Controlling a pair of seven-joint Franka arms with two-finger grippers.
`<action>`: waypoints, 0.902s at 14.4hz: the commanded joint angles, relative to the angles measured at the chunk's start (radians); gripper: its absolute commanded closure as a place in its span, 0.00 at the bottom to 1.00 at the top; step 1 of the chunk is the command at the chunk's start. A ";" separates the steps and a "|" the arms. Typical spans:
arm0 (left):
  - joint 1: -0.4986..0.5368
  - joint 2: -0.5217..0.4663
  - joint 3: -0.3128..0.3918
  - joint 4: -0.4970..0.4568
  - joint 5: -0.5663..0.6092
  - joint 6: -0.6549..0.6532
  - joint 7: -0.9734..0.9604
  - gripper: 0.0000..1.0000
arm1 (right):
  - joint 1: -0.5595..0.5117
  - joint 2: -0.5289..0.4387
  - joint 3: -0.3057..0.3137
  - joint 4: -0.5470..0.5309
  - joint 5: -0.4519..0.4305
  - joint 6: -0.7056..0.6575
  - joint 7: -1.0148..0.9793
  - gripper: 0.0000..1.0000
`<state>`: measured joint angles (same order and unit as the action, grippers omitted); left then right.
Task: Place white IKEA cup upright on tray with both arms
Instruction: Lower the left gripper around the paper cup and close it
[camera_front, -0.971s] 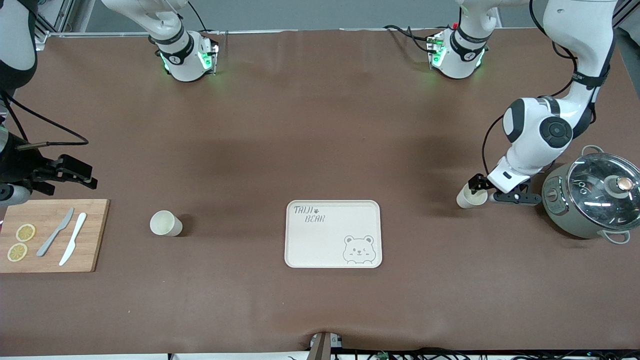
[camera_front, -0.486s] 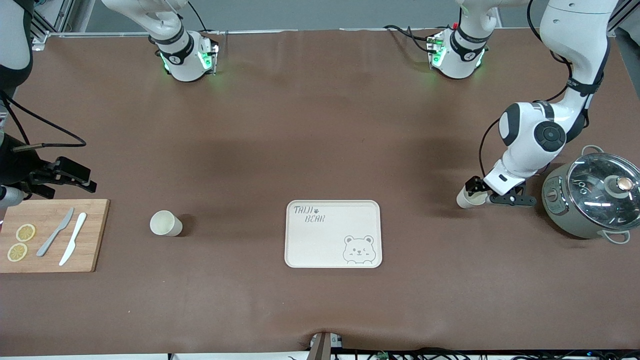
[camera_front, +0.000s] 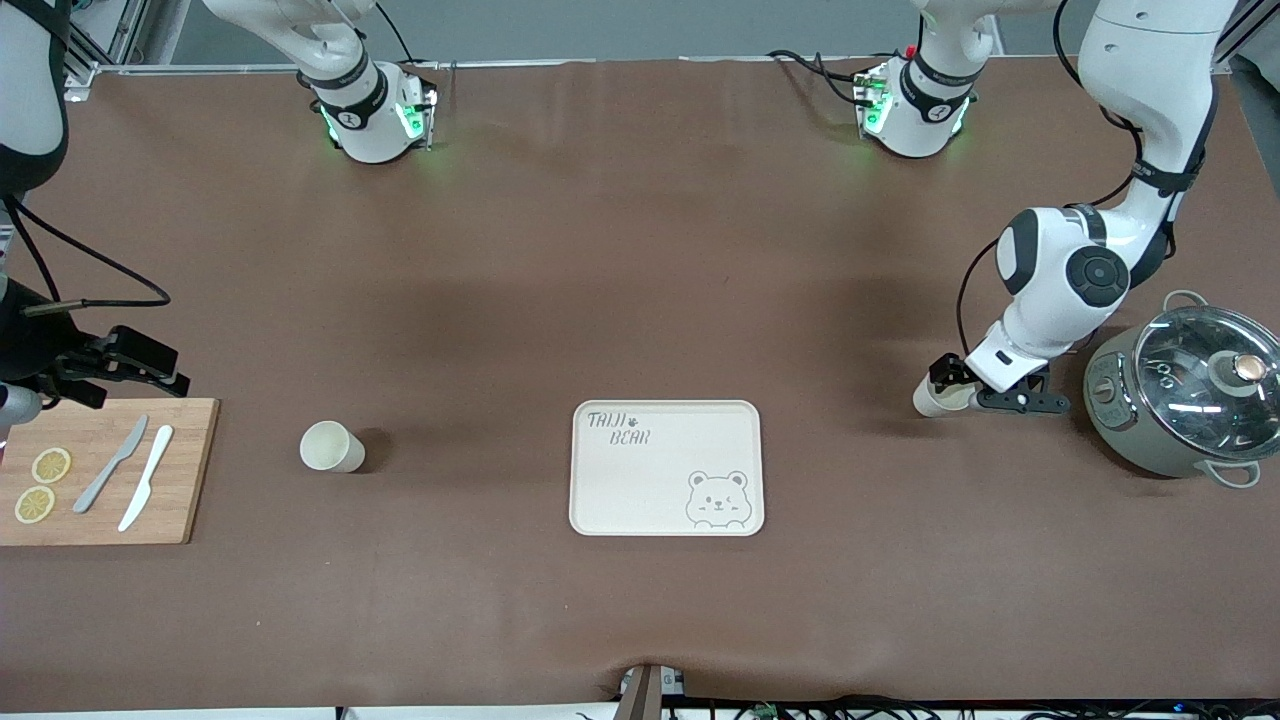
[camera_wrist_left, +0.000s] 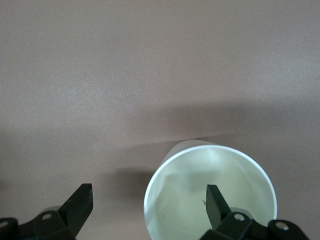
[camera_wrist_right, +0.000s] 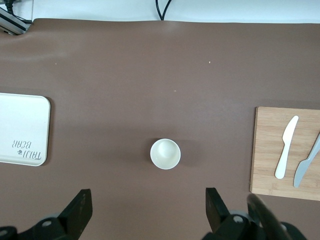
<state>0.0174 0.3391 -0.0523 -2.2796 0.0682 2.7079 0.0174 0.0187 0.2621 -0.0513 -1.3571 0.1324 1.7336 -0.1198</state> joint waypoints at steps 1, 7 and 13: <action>0.009 0.006 -0.005 0.000 0.011 0.006 -0.020 1.00 | -0.028 -0.004 0.004 -0.026 0.009 -0.009 0.005 0.00; 0.006 0.017 -0.006 0.008 0.013 0.006 -0.005 1.00 | -0.060 -0.003 0.004 -0.031 0.007 -0.002 0.006 0.00; 0.006 -0.043 -0.008 0.081 0.012 -0.075 -0.017 1.00 | -0.126 -0.024 0.004 -0.022 -0.054 -0.156 -0.001 0.00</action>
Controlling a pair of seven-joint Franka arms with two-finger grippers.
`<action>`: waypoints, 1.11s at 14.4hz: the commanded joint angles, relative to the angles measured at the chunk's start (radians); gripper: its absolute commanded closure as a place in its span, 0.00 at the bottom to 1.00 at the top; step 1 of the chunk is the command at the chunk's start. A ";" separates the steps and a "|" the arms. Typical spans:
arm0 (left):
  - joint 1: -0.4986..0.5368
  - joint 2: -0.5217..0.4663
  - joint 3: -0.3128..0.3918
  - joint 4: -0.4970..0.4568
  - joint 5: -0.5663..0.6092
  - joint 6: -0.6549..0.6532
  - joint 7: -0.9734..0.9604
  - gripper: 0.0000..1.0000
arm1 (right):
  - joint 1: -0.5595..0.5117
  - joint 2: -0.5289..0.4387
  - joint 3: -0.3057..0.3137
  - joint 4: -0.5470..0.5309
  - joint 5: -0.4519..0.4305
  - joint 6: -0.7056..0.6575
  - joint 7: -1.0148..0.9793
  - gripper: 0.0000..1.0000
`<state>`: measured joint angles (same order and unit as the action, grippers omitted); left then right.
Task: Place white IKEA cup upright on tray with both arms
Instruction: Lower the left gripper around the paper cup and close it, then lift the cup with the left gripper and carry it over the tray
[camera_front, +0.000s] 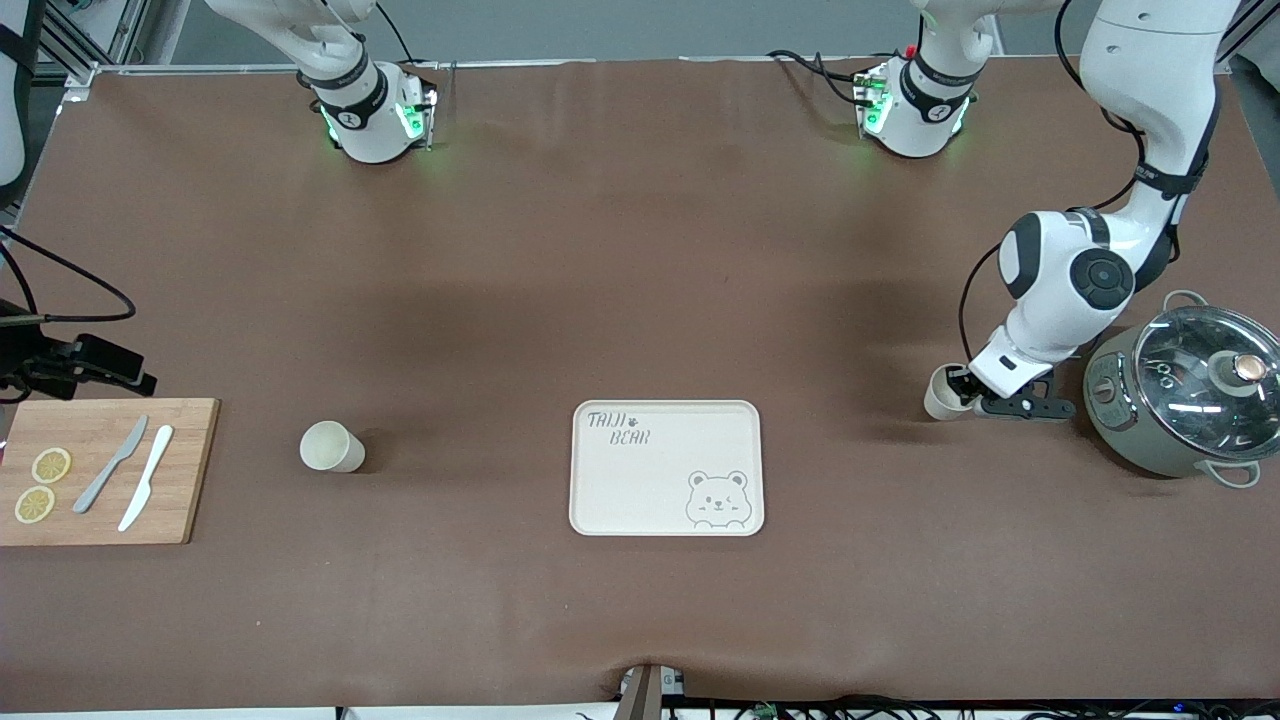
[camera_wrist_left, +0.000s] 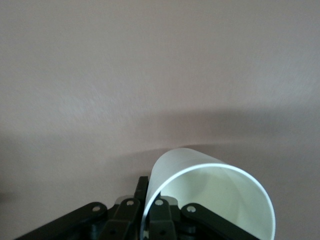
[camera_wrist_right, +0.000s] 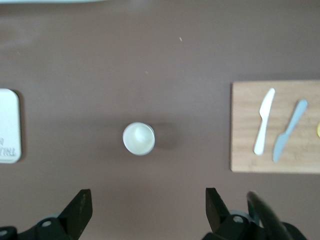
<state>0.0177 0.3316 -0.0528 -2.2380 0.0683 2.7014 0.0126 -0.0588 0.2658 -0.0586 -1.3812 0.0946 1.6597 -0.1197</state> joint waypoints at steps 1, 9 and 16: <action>-0.001 -0.042 -0.007 0.085 0.012 -0.145 -0.017 1.00 | -0.064 -0.051 0.010 0.005 -0.019 -0.144 -0.003 0.00; -0.044 -0.029 -0.180 0.391 0.002 -0.480 -0.340 1.00 | 0.025 -0.122 0.025 0.027 -0.070 -0.326 0.006 0.00; -0.225 0.087 -0.182 0.501 0.033 -0.482 -0.542 1.00 | 0.071 -0.135 0.028 0.036 -0.141 -0.411 0.000 0.00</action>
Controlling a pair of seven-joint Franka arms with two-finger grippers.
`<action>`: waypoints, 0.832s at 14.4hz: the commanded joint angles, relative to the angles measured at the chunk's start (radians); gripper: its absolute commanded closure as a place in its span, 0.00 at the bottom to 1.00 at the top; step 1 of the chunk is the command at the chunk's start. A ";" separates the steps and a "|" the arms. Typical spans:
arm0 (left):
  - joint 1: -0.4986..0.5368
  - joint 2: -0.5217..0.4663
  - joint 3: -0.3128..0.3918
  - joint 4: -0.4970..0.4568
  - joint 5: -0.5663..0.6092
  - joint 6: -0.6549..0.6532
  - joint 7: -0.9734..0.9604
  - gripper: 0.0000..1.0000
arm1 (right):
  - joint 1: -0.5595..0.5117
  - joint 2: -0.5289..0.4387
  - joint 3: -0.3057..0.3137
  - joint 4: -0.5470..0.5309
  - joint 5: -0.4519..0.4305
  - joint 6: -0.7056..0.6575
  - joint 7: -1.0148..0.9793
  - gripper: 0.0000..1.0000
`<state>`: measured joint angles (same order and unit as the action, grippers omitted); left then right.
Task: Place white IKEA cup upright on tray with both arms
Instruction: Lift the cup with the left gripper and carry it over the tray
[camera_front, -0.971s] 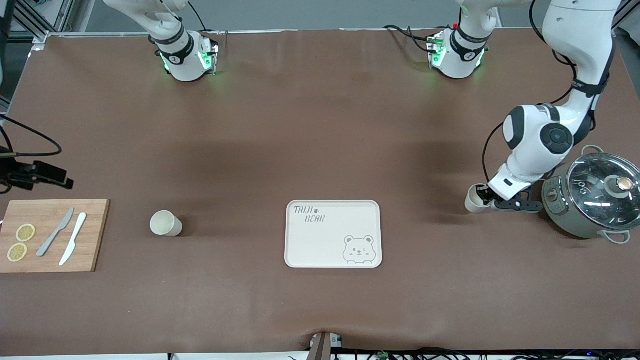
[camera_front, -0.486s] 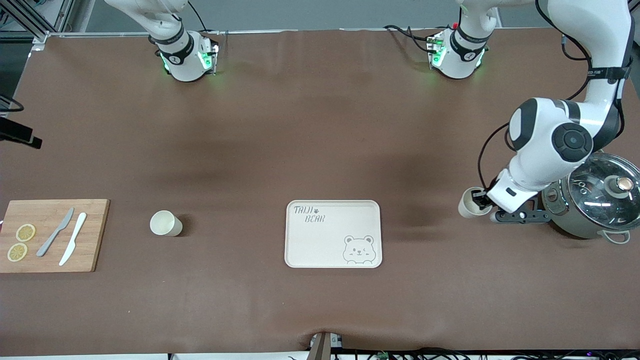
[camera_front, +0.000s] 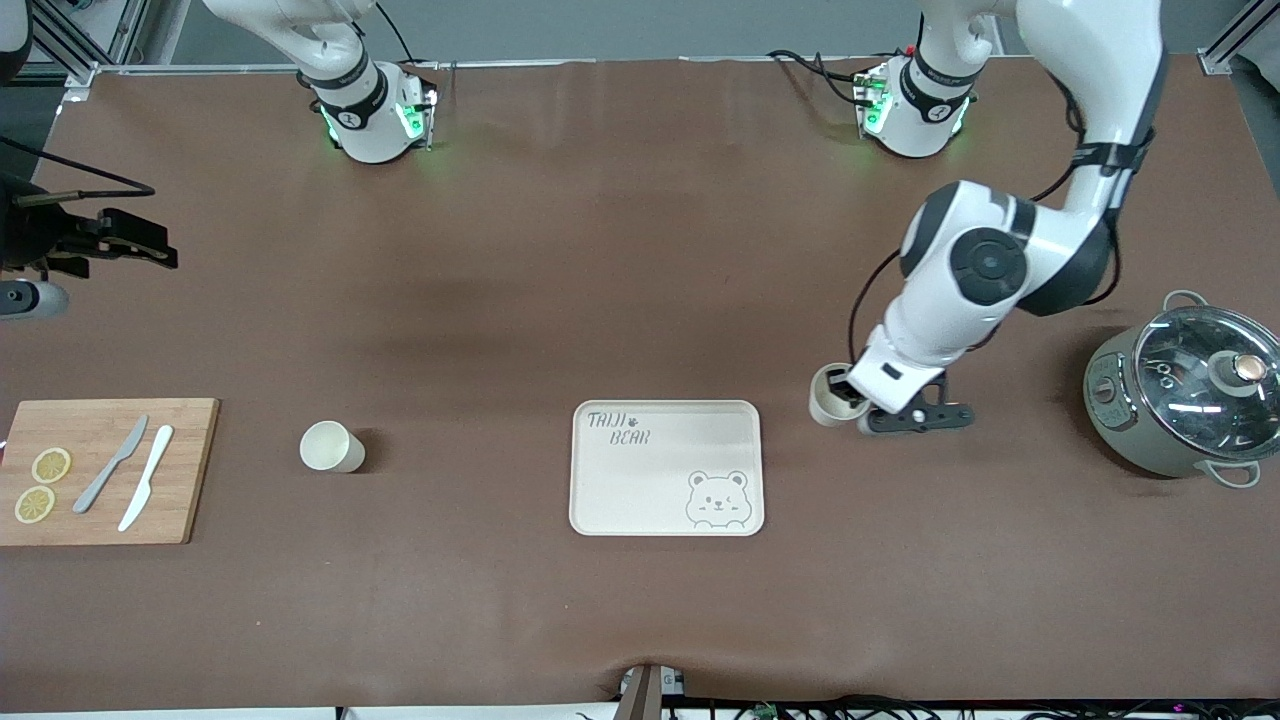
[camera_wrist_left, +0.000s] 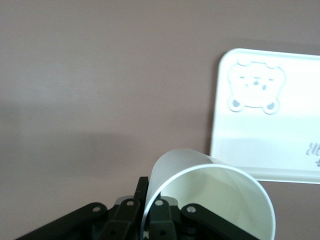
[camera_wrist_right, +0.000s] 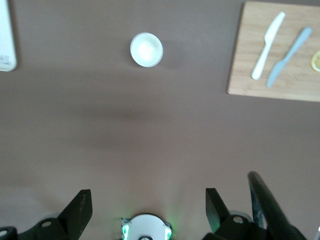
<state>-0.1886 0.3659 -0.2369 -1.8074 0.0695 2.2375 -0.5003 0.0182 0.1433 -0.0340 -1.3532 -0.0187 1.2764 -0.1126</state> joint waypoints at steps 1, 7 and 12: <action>-0.047 0.079 0.005 0.088 0.033 -0.018 -0.049 1.00 | -0.006 -0.013 0.006 0.008 -0.026 -0.026 -0.001 0.00; -0.166 0.249 0.011 0.238 0.151 -0.018 -0.263 1.00 | 0.012 -0.013 0.022 0.008 -0.027 -0.061 0.001 0.00; -0.181 0.384 0.016 0.394 0.181 -0.018 -0.279 1.00 | 0.016 -0.011 0.029 0.008 -0.026 -0.052 0.001 0.00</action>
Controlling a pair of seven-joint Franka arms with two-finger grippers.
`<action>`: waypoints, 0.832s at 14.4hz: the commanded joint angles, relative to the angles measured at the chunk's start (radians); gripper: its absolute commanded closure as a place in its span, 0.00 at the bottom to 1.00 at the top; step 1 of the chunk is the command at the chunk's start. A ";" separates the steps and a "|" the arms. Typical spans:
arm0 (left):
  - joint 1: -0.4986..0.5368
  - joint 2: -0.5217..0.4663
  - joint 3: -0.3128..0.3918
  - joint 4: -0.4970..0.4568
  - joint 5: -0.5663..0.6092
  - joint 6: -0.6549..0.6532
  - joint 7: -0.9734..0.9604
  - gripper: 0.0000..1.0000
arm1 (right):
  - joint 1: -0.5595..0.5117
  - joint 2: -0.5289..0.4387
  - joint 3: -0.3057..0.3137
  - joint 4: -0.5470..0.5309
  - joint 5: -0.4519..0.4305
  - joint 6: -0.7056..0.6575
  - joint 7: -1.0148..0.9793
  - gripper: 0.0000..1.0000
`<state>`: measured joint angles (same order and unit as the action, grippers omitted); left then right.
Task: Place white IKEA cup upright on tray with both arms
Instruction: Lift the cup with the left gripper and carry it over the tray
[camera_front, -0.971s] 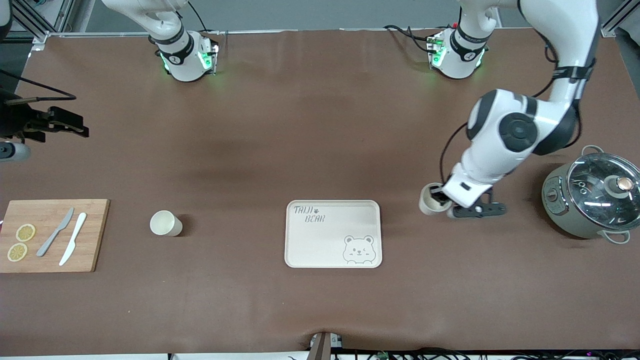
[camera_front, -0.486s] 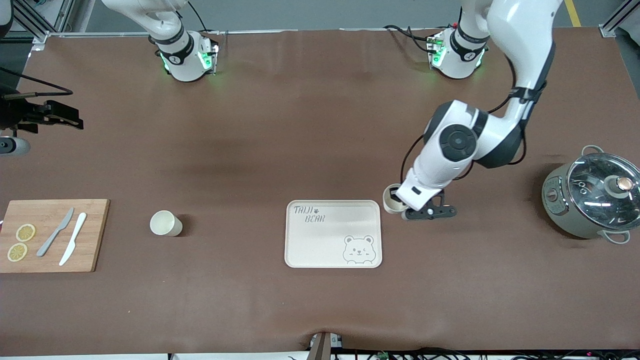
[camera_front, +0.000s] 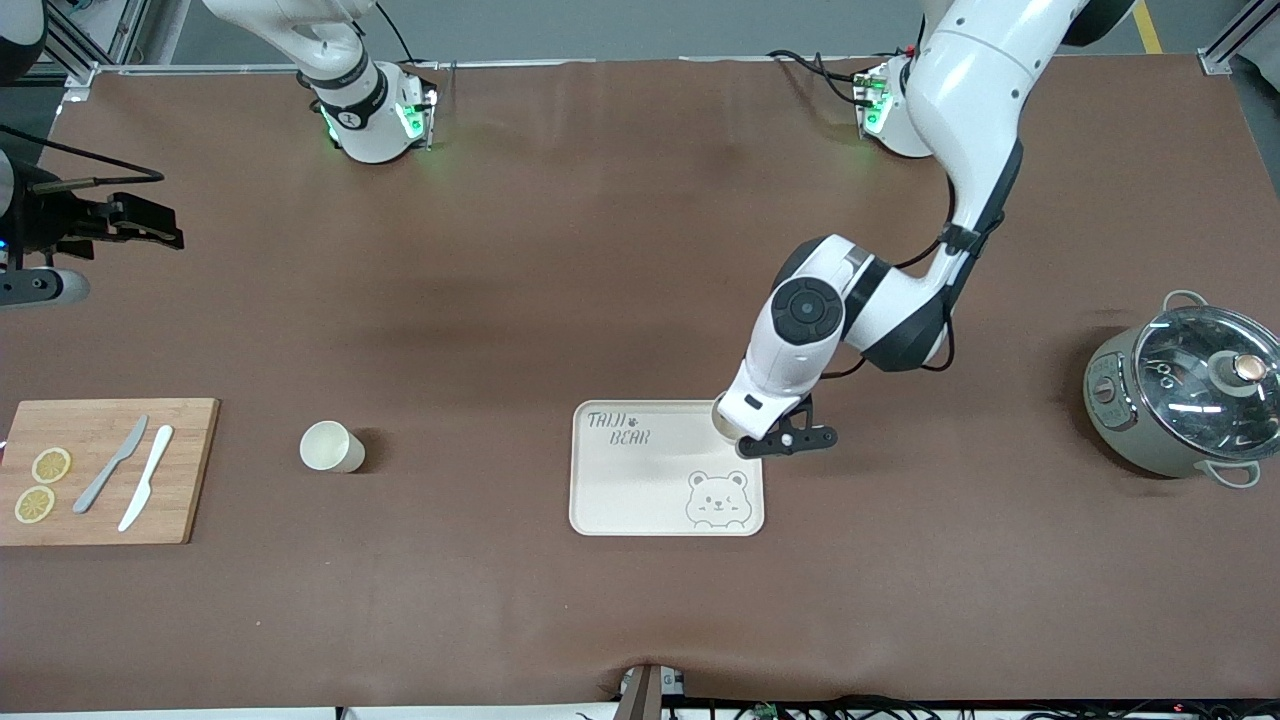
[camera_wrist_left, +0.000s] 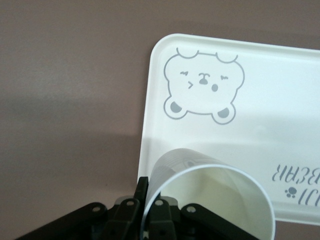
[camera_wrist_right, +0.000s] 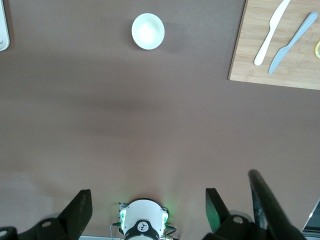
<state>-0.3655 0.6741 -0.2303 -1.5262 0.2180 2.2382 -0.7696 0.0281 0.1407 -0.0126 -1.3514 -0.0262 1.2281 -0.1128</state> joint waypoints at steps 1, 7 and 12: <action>-0.004 0.106 0.009 0.154 0.032 -0.018 -0.008 1.00 | 0.012 -0.009 0.014 0.006 -0.020 -0.006 0.001 0.00; -0.010 0.148 0.032 0.184 0.026 -0.011 -0.013 1.00 | -0.022 -0.001 0.006 0.020 -0.028 0.149 0.002 0.00; -0.026 0.157 0.032 0.186 0.026 -0.006 -0.017 1.00 | -0.030 0.011 0.008 0.015 -0.015 0.269 0.004 0.00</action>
<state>-0.3792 0.8120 -0.2023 -1.3725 0.2215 2.2381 -0.7689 0.0086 0.1422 -0.0133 -1.3480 -0.0412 1.4821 -0.1126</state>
